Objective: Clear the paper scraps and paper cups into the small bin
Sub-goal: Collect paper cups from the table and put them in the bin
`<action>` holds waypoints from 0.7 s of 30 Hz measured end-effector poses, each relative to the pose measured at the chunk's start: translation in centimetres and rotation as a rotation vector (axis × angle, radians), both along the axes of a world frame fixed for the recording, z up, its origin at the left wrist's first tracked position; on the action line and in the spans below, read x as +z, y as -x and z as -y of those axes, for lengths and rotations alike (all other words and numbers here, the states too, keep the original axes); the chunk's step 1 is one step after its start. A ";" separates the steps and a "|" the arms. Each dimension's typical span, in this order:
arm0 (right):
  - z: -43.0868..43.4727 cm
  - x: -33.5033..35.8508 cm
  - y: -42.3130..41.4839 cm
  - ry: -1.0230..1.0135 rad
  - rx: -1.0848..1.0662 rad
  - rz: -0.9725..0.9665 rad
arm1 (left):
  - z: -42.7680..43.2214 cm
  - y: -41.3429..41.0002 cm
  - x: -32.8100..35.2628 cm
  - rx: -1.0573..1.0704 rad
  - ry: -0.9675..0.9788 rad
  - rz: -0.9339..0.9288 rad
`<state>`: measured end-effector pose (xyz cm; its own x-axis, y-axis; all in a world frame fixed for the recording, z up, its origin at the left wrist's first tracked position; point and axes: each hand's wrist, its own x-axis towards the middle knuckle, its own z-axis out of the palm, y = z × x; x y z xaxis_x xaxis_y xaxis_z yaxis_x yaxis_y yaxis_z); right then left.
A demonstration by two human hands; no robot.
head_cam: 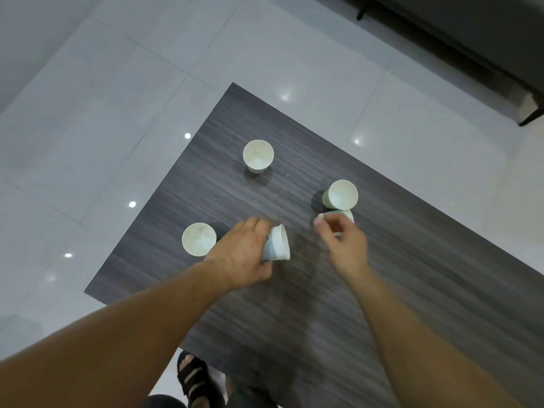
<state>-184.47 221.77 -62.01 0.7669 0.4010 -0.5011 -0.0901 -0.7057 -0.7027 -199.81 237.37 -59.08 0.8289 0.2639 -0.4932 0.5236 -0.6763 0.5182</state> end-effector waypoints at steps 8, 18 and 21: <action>0.9 -6.2 -4.2 0.406 -0.353 -0.082 | 1.2 1.1 -1.7 0.034 0.047 -0.005; -0.4 -6.4 -2.3 0.401 -0.329 -0.116 | -0.2 1.6 -0.7 0.008 -0.086 0.056; 0.7 -4.3 0.3 0.343 -0.314 -0.108 | -0.5 2.1 1.1 0.026 -0.107 0.099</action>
<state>-184.81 221.10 -66.30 0.7610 -0.0443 -0.6472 -0.3958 -0.8222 -0.4091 -201.86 237.92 -57.98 0.8642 0.3323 -0.3777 0.4916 -0.7171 0.4940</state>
